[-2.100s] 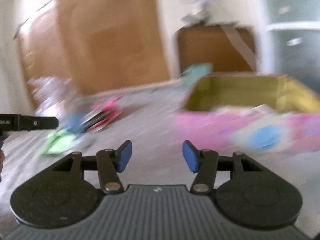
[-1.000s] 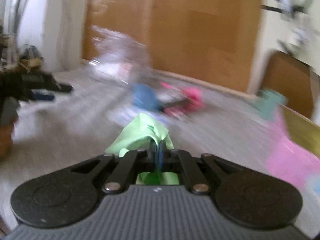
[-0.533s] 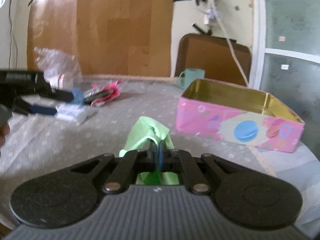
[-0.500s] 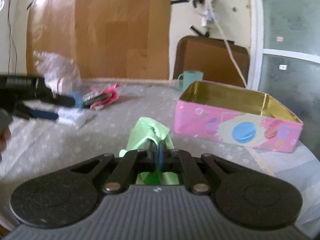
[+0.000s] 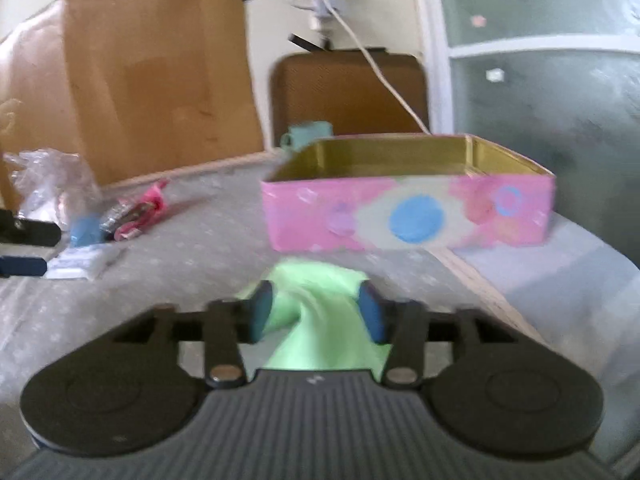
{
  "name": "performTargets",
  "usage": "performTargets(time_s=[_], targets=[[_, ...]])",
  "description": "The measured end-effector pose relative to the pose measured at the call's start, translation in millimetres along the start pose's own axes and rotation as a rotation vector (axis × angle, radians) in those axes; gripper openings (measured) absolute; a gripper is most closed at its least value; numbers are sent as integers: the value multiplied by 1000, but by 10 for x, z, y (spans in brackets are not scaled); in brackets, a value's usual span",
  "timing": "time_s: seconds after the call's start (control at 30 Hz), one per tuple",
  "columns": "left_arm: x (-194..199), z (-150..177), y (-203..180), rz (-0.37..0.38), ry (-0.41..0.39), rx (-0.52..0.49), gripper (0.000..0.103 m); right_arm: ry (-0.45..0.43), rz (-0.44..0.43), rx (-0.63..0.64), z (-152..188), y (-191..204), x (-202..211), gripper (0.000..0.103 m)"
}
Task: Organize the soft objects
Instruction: 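Set the green cloth down on the bedspread with the right gripper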
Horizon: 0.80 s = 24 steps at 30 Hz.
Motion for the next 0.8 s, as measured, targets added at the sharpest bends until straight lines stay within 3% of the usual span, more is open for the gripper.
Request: performTargets(time_s=[0.3,0.7,0.8], targets=[[-152,66,-439,97,67,-64,92,-55,-26,49,36,-254,457,64],[-644,385,-1057,206,193,-120,94,23,-84,63,241,-283,281,71],[-766,454,-1266,247,226,-140,100,38,-71,43,286,-393,257,75]])
Point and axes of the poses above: each gripper's, at about its wrist camera, not at the fingertips, and x roughly against the way its jaws point, y to its left, z to its underside, the point moved 10 cm from there along -x, roughly the way its jaws point, and after that the axes turned 11 degrees about -y, right-handed, at the moved point
